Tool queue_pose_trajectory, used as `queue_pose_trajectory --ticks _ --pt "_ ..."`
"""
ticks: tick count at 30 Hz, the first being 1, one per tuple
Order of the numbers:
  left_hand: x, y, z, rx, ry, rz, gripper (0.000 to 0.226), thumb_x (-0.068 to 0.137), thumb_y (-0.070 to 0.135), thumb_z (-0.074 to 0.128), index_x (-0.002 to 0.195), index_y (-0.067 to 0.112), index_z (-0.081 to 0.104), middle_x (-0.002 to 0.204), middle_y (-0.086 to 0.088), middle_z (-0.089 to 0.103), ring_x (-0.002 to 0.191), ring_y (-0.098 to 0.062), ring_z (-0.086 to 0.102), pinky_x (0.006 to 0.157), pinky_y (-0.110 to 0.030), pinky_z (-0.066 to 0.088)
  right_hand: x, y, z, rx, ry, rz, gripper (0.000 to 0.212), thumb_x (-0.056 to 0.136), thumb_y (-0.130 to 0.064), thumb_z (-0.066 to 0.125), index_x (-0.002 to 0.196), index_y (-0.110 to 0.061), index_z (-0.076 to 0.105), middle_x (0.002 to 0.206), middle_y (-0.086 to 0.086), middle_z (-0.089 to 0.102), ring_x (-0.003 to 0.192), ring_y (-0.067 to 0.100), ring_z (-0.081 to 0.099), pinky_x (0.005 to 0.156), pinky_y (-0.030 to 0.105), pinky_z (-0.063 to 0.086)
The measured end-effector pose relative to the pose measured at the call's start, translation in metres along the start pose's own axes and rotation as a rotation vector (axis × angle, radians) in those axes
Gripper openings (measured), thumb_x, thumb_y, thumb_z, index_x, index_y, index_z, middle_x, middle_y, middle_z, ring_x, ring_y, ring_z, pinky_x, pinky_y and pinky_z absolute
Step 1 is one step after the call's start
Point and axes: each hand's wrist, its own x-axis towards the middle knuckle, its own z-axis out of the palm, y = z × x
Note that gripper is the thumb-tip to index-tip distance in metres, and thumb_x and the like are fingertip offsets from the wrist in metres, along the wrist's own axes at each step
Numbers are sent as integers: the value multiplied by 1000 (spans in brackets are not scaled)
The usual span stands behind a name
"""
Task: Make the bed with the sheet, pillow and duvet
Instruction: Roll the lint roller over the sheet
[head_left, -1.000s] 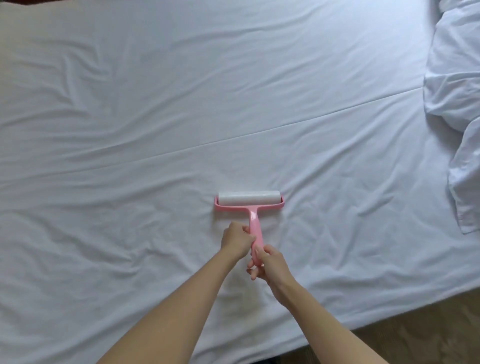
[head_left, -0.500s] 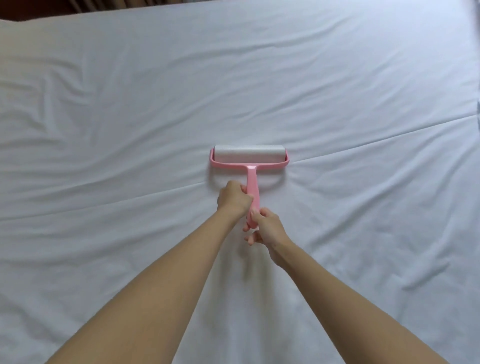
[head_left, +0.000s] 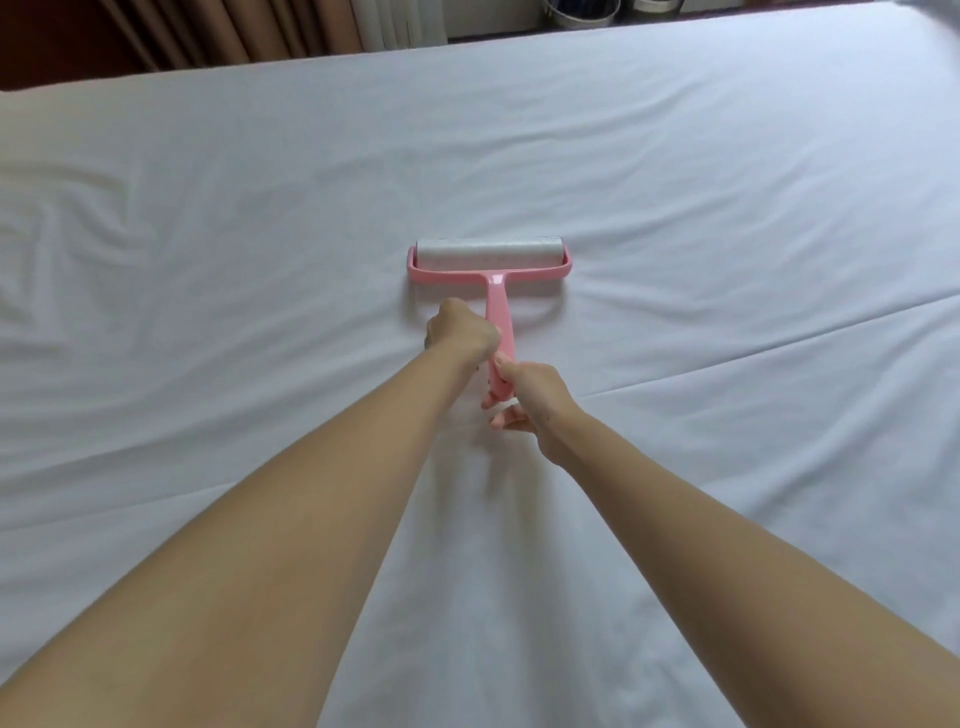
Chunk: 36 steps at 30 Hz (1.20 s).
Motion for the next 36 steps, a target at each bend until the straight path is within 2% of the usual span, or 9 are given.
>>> queue_pose_trajectory --ticks 4,8,12,17,20,23,26,32,36 --pt "-29 -31 16 13 -161 -83 24 88 3 57 112 0 61 105 -18 64 80 -27 55 65 -32 51 -19 50 -4 -14 -30 24 28 99 -32 42 84 -10 51 67 6 59 39 18 49 49 29 46" --pt "-68 -67 27 -47 -215 -122 18 89 4 55 104 -4 63 97 -23 63 77 -26 53 58 -27 45 -56 84 -6 -54 -20 48 28 97 -31 45 81 -9 51 64 8 59 46 22 52 41 23 40" --pt "-123 -106 34 15 -268 -168 9 90 11 57 88 4 63 85 -14 59 72 -26 53 69 -32 48 -105 124 -6 -109 -66 126 29 97 -33 44 82 -9 52 65 9 60 51 26 52 40 23 36" --pt "-217 -155 43 115 -310 -244 31 89 14 58 60 13 47 80 -14 57 70 -24 49 73 -34 50 -184 170 -7 -250 -174 232 24 95 -24 42 88 -7 58 68 5 54 52 17 54 38 21 39" --pt "-278 -178 39 165 -379 -309 22 90 14 56 71 5 60 74 -12 56 73 -24 49 72 -34 48 -243 188 -4 -247 -237 318 18 93 -18 46 91 -4 58 66 7 53 53 16 55 41 19 41" --pt "-332 -191 27 105 -398 -362 18 89 13 57 93 -4 63 99 -24 67 78 -29 60 75 -35 51 -299 195 -1 -242 -252 366 17 90 -13 55 100 0 60 65 9 59 50 12 54 47 15 43" --pt "-376 -189 10 40 -400 -382 29 90 8 56 112 -12 59 99 -20 63 72 -25 54 62 -30 47 -346 196 -1 -219 -234 320 21 89 -9 58 108 0 60 73 6 60 57 11 55 48 12 44" --pt "-442 -163 -32 -120 -305 -295 27 91 7 56 114 -6 62 118 -18 63 103 -26 59 85 -28 48 -408 175 -3 -166 -274 131 13 90 -4 57 103 -5 59 78 4 58 63 10 57 58 17 47" --pt "-490 -150 -56 -308 -160 -215 27 90 8 58 115 -3 60 110 -13 64 101 -23 59 85 -28 46 -440 155 -10 -223 -414 -11 20 89 -3 58 110 -3 59 82 4 57 70 12 57 64 21 47"
